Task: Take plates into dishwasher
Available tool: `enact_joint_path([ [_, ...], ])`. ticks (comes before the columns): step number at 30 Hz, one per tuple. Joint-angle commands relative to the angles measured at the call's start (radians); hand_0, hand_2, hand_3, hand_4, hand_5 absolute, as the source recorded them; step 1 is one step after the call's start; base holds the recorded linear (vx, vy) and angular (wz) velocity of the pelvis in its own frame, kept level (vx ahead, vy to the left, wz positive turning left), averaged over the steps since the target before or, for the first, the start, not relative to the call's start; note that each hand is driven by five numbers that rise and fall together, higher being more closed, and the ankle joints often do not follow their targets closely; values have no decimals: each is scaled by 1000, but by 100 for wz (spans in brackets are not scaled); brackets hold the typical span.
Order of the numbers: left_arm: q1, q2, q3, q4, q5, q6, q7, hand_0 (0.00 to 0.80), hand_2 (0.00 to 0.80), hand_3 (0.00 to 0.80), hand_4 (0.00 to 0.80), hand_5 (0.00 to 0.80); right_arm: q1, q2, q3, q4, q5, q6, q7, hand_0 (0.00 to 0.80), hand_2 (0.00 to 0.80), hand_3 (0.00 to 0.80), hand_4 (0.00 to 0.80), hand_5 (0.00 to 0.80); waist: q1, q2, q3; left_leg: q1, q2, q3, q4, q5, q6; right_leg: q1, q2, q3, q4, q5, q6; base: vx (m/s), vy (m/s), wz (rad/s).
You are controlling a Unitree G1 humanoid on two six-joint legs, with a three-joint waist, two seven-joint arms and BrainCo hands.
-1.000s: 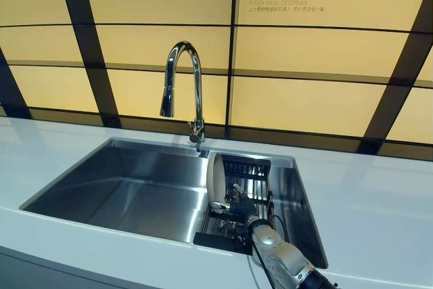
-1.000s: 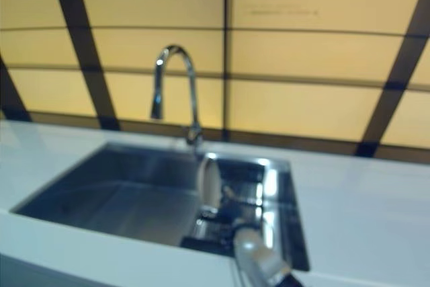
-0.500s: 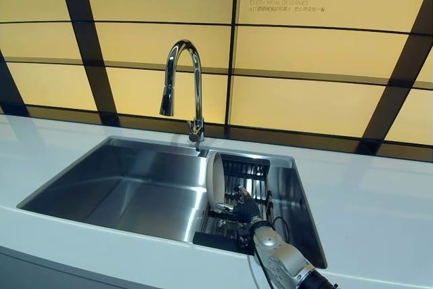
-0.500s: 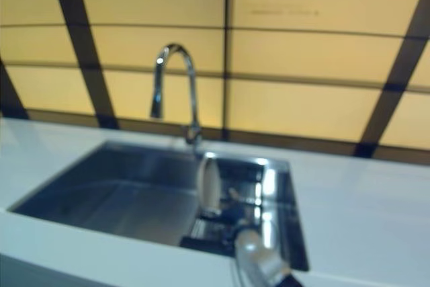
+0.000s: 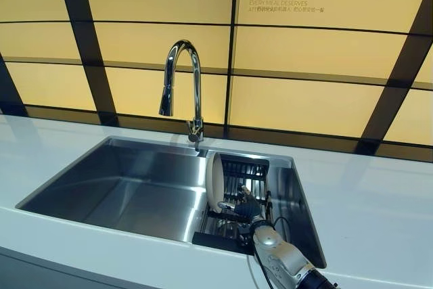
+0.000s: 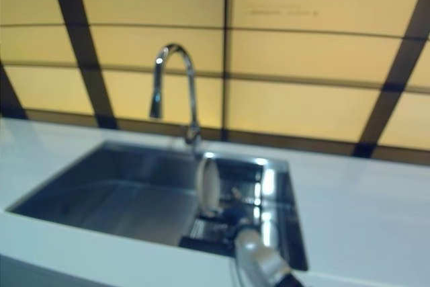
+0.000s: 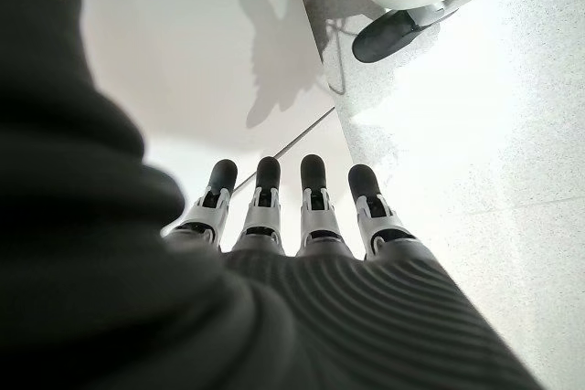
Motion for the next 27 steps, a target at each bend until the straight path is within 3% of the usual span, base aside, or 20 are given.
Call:
enact_joint_path([
  [1,-40,-48,-4,57,-27,-3,9,0,0,0,0,0,-142,45,-49,12,-22,-20,-22,0,0,0,0,0,17,-20,4,3,-59,25,3,-62,46,24,-25,-4,34,-42,78,0,0,0],
  [17,-25,-36,17,72,-35,-15,26,0,0,0,0,0,-250,64,-36,11,-2,46,-81,0,0,0,0,0,45,-24,9,4,-49,9,15,-58,35,44,-8,-19,34,-65,49,4,-40,0],
  [27,2,-35,45,89,-29,-46,24,0,0,0,0,0,-292,73,-32,33,22,83,-107,0,0,0,0,0,69,-27,22,-16,-32,-11,68,-61,9,64,2,-37,22,-72,26,-10,-49,1],
])
